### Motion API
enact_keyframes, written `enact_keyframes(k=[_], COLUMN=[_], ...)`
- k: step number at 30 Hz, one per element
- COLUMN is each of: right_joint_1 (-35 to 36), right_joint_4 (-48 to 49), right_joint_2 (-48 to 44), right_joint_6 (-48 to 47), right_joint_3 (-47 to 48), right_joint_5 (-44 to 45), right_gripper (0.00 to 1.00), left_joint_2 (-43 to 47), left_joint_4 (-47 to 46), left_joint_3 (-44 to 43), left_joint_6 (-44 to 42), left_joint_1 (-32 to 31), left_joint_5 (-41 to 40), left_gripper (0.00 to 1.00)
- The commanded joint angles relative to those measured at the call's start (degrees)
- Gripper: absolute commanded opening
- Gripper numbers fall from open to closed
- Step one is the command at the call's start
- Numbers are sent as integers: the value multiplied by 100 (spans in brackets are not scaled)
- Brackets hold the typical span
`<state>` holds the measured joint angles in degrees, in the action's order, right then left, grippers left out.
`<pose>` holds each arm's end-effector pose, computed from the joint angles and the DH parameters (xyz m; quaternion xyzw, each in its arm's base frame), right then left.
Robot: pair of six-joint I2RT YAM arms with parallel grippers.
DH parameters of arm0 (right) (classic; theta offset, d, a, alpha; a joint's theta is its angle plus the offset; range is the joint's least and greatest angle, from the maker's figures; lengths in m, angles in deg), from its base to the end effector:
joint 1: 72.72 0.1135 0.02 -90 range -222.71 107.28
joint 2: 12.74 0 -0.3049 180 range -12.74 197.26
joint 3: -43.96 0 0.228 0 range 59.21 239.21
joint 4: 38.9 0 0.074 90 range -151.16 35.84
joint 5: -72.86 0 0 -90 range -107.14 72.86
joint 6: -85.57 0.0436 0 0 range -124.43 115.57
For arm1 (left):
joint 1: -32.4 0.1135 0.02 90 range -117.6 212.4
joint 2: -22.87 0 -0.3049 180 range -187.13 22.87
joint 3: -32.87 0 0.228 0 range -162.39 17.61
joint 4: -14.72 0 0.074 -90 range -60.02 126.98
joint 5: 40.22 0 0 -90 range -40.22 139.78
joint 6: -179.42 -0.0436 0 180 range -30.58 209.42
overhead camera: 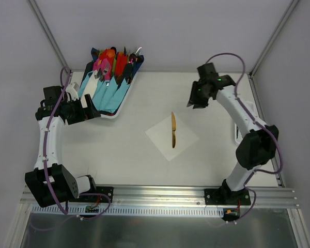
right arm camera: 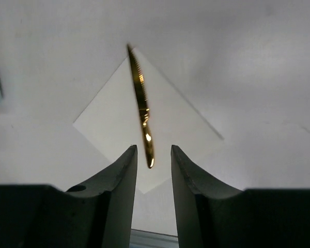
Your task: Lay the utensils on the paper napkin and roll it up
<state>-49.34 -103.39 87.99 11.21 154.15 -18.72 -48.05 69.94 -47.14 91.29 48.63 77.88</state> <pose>0.3383 0.1476 0.3542 -0.0685 0.9513 0.1127 0.2788 0.2202 0.0427 0.3566 -0.0520 0.9029 -0.1781 0.3877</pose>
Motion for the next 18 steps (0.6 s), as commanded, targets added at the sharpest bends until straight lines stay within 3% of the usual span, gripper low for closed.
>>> enact_keyframes(k=[1,4,8,13,18], right_joint_1=[-982,-1791,-1951,-995,-80], right_joint_4=[-648,-719,-790,-184,247], right_joint_2=[-729,-940,-853,-661,183], right_joint_6=[-719,-1246,-1415,-432,219], right_joint_3=[-18,-352,-511,-880,-635], right_joint_5=[106,-95,-184,-9,-17], right_gripper=[34,30,27,31,31], left_joint_2=[201,183,139,-63,-528], left_joint_4=[99,99,82,-32,-305], left_joint_3=[-29,-3,59,182,51], left_joint_6=[-265,-301,-389,-310,-336], left_joint_1=[29,29,29,-58,-1146], left_joint_5=[292,433,653,916,889], left_gripper=[99,99,99,99,85])
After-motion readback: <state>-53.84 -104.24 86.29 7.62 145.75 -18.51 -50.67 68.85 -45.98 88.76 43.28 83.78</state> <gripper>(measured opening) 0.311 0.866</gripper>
